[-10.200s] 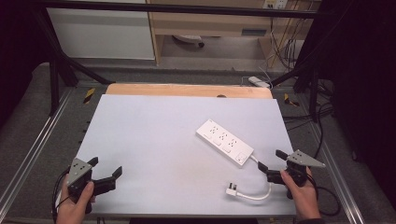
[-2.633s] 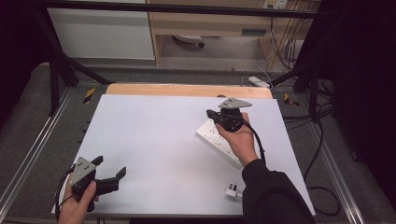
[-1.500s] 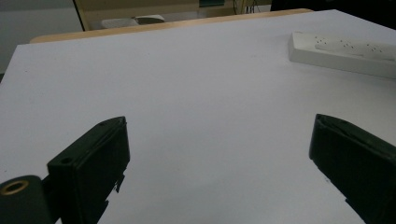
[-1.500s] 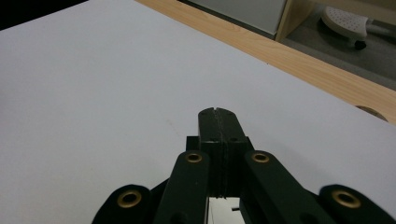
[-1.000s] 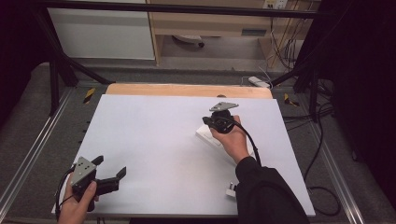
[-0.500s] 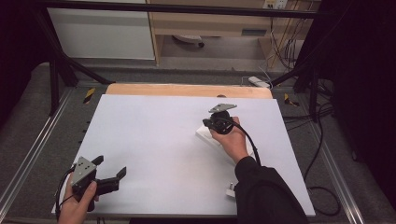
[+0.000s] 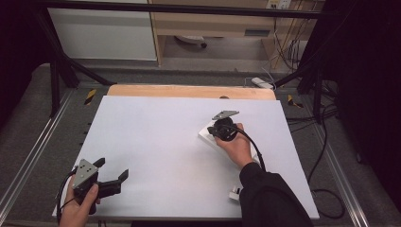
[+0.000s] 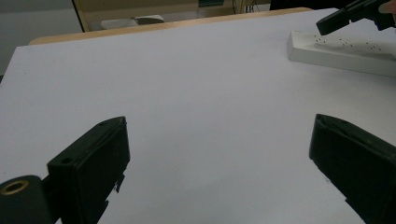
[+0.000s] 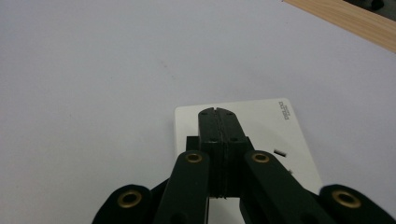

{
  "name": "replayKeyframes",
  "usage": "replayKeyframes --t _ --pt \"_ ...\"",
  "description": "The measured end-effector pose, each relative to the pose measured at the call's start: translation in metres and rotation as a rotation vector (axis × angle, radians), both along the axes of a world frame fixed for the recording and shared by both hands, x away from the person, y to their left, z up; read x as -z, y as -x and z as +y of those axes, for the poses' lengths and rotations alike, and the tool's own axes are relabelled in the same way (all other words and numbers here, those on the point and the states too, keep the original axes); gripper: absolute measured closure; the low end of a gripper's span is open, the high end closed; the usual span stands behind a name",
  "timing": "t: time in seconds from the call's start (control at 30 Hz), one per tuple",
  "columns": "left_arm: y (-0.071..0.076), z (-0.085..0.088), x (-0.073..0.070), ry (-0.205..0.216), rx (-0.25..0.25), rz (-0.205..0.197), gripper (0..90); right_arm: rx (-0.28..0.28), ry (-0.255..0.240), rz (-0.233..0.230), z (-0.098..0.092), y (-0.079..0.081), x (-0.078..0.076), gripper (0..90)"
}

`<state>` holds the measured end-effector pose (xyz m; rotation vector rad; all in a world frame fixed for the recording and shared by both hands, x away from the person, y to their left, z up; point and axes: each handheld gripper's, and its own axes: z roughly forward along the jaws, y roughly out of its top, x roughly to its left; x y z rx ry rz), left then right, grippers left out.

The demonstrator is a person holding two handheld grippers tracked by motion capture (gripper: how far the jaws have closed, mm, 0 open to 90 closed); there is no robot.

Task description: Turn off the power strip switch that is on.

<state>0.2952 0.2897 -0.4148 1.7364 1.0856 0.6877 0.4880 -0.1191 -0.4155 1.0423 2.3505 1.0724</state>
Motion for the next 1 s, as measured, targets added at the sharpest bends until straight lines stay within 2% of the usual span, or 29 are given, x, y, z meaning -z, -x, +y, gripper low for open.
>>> replayKeyframes --t 1.0 --pt "-0.0003 0.0 -0.0001 0.003 0.003 -0.001 5.0 -0.014 0.029 0.021 0.0045 0.0011 0.0096 90.0"
